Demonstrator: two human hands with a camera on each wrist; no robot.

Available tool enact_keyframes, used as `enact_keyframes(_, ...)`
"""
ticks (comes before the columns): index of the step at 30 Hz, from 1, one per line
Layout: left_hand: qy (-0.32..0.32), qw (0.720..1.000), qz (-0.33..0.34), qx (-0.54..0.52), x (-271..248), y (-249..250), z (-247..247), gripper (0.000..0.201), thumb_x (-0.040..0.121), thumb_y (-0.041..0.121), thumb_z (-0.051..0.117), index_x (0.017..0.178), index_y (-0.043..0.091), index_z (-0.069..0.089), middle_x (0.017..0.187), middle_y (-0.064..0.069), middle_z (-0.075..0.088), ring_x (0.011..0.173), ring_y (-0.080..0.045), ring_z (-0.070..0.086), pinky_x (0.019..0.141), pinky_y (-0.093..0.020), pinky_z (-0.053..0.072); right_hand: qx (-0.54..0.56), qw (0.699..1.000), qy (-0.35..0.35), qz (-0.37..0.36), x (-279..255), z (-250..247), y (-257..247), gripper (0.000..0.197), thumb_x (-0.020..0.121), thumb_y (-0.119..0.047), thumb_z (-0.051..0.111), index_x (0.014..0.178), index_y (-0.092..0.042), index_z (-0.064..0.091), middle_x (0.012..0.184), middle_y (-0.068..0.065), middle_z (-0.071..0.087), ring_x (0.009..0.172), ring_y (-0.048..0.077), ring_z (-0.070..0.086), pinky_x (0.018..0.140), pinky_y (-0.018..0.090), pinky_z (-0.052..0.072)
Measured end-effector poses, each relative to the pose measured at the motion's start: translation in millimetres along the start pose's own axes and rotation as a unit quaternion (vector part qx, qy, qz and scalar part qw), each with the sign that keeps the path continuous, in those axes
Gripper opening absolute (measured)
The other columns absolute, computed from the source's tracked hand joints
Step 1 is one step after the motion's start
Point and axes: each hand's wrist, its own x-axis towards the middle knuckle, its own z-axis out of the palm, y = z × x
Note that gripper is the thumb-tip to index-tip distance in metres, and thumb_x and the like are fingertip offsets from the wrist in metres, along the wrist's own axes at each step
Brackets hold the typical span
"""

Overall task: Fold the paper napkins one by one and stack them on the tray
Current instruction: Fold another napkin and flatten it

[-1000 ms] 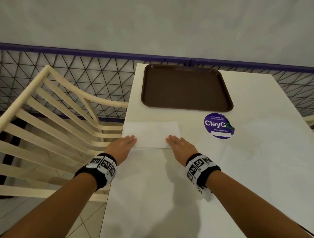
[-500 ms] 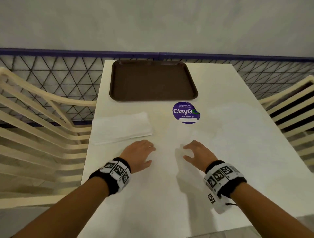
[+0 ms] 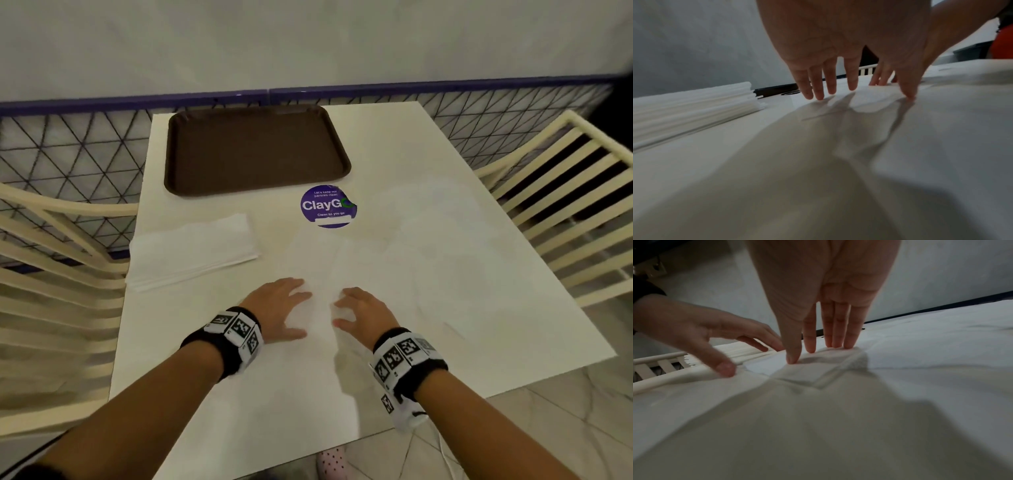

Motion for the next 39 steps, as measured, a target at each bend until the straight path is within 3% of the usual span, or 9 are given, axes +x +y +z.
enact_keyframes(5, 0.042, 0.995, 0.062, 0.068, 1, 8, -7, 0.041, 0.07, 0.036, 0.058, 0.106, 0.021, 0.07, 0.112, -0.006, 0.067, 0.099, -0.021, 0.066, 0.063, -0.025, 0.058, 0.015, 1.0, -0.006, -0.006, -3, -2, 2, 0.044, 0.092, -0.034, 0.053, 0.134, -0.022, 0.049, 0.152, -0.007, 0.027, 0.138, 0.012, 0.031, 0.111, 0.021, 0.02)
enact_keyframes(8, 0.004, 0.99, 0.057, 0.128, 5, 12, -12, 0.059, 0.083, 0.01, 0.061, 0.139, 0.013, 0.041, 0.145, -0.009, 0.037, 0.131, -0.019, 0.039, 0.088, -0.027, 0.051, 0.034, 0.999, -0.004, 0.002, -3, -2, 4, 0.044, 0.092, -0.039, 0.053, 0.131, -0.019, 0.052, 0.151, -0.006, 0.03, 0.137, 0.013, 0.033, 0.111, 0.022, 0.02)
enact_keyframes(11, 0.017, 0.995, 0.038, 0.096, 6, 10, -21, 0.063, 0.067, 0.007, 0.079, 0.125, 0.005, 0.056, 0.129, -0.015, 0.055, 0.115, -0.021, 0.057, 0.072, -0.023, 0.056, 0.05, 0.999, -0.007, 0.016, -4, -3, 3, 0.05, 0.09, -0.046, 0.052, 0.132, -0.018, 0.051, 0.152, -0.006, 0.03, 0.138, 0.013, 0.032, 0.112, 0.023, 0.02)
enact_keyframes(15, -0.047, 0.995, 0.006, 0.087, 4, 1, -21, 0.051, 0.101, 0.012, 0.029, 0.149, 0.019, 0.013, 0.155, 0.004, 0.017, 0.139, -0.012, 0.023, 0.109, -0.03, 0.031, 0.012, 0.998, -0.05, 0.022, -12, -9, -1, 0.077, 0.085, -0.063, 0.046, 0.146, -0.019, 0.026, 0.157, -0.002, 0.015, 0.143, 0.019, 0.019, 0.117, 0.033, 0.015)
enact_keyframes(20, 0.05, 0.996, 0.01, 0.078, 3, 2, -40, 0.042, 0.098, 0.013, 0.039, 0.139, 0.017, 0.042, 0.141, -0.005, 0.046, 0.126, -0.018, 0.048, 0.095, -0.029, 0.045, -0.093, 0.995, -0.017, -0.019, -12, -9, -2, 0.081, 0.092, -0.056, 0.039, 0.15, -0.016, -0.001, 0.158, 0.007, -0.006, 0.147, 0.021, -0.001, 0.119, 0.036, 0.0)
enact_keyframes(23, 0.113, 0.986, 0.064, 0.103, -10, 4, -54, 0.031, 0.075, 0.022, 0.045, 0.072, 0.022, 0.075, 0.071, 0.0, 0.071, 0.06, -0.014, 0.069, 0.043, -0.018, 0.05, -0.144, 0.988, 0.007, -0.055, -6, -16, -5, 0.055, 0.1, -0.022, 0.032, 0.15, -0.015, 0.008, 0.158, 0.007, 0.0, 0.147, 0.02, 0.005, 0.119, 0.036, 0.004)
enact_keyframes(25, 0.135, 0.984, 0.054, 0.104, -24, 3, -49, 0.036, 0.07, 0.029, 0.036, 0.057, 0.024, 0.07, 0.06, 0.005, 0.068, 0.049, -0.012, 0.064, 0.036, -0.017, 0.047, -0.149, 0.984, 0.005, -0.095, -4, -20, -8, 0.053, 0.099, -0.01, 0.031, 0.149, -0.017, 0.015, 0.158, 0.004, 0.006, 0.146, 0.018, 0.01, 0.119, 0.034, 0.007)
enact_keyframes(32, 0.038, 0.992, -0.094, -0.08, -99, 16, -16, 0.048, 0.081, 0.039, 0.035, 0.108, 0.011, 0.063, 0.108, -0.003, 0.065, 0.096, -0.022, 0.06, 0.081, -0.031, 0.049, -0.136, 0.955, -0.123, -0.234, -3, -1, -25, 0.052, 0.098, -0.002, 0.029, 0.145, -0.024, 0.03, 0.156, -0.006, 0.02, 0.145, 0.01, 0.017, 0.116, 0.023, 0.007)
enact_keyframes(39, 0.015, 0.922, -0.281, -0.267, -143, 17, 19, 0.014, 0.087, 0.026, 0.053, 0.077, 0.022, 0.044, 0.065, 0.005, 0.048, 0.063, -0.015, 0.046, 0.055, -0.021, 0.035, -0.048, 0.96, -0.158, -0.224, -1, 15, -47, 0.028, 0.095, -0.003, 0.041, 0.114, -0.006, 0.061, 0.106, 0.017, 0.067, 0.095, 0.032, 0.062, 0.078, 0.032, 0.045)
